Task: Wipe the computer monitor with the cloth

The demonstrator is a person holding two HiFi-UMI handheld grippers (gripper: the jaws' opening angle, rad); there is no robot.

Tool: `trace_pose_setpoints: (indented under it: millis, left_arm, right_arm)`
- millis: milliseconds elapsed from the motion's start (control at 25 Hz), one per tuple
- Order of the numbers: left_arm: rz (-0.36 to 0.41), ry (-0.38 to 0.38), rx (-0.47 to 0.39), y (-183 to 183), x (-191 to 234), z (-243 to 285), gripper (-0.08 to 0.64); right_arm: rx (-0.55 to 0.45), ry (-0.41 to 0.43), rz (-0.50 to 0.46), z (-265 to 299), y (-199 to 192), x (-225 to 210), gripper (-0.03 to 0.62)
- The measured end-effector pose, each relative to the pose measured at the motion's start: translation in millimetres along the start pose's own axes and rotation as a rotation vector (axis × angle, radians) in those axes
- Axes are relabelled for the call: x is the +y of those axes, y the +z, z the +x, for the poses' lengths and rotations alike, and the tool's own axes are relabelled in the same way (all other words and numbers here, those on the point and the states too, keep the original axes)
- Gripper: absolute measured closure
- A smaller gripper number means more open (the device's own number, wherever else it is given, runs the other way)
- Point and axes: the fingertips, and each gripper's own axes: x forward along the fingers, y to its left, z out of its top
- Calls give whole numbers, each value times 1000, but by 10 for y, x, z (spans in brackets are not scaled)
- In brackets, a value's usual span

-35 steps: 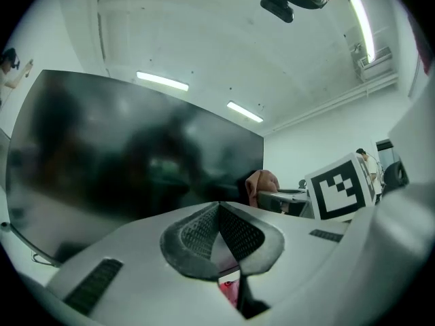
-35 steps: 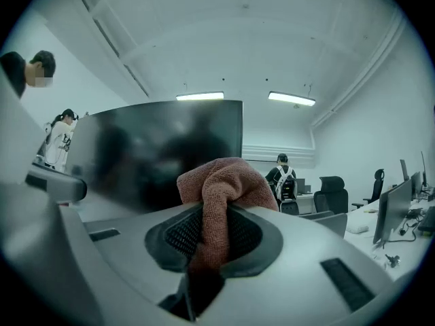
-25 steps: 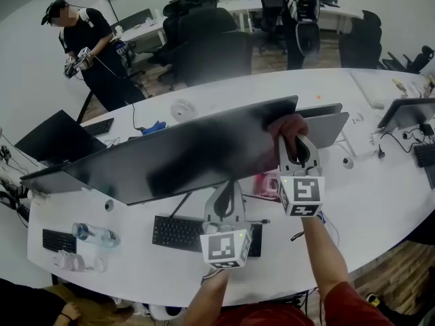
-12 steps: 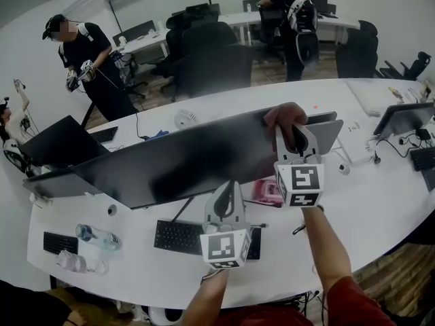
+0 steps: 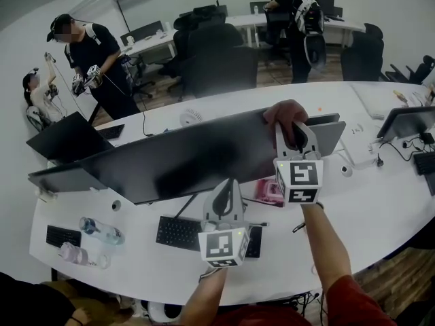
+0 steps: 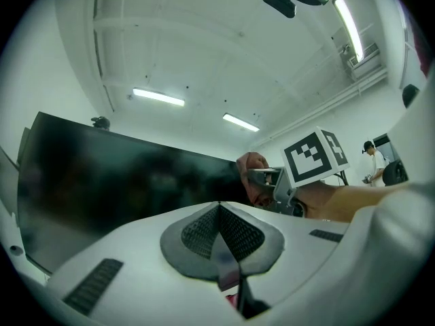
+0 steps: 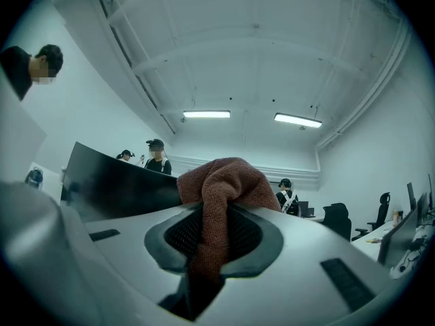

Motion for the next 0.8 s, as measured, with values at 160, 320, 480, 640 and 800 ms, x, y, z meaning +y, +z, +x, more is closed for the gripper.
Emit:
trace_pose_setpoints:
  millis: [160,320,480,640,800]
  left_arm:
    - [10,26,-12,71,8,-1,537]
    - [23,62,-5,67,6,8,537]
    - [32,109,9,48,17,9,537]
    - [38,147,17,27,23,-16,537]
    - [41,169,15,39,59,-42,537]
  right_arm:
    - [0,10,15,20,15,-9,515]
    - [-8,22,13,14,8,4,515]
    - [-16,43,16,13,29,12,515]
    - [-24,51,41,22,19,0,515]
    - [-26,43,49,43,-2,-16,515]
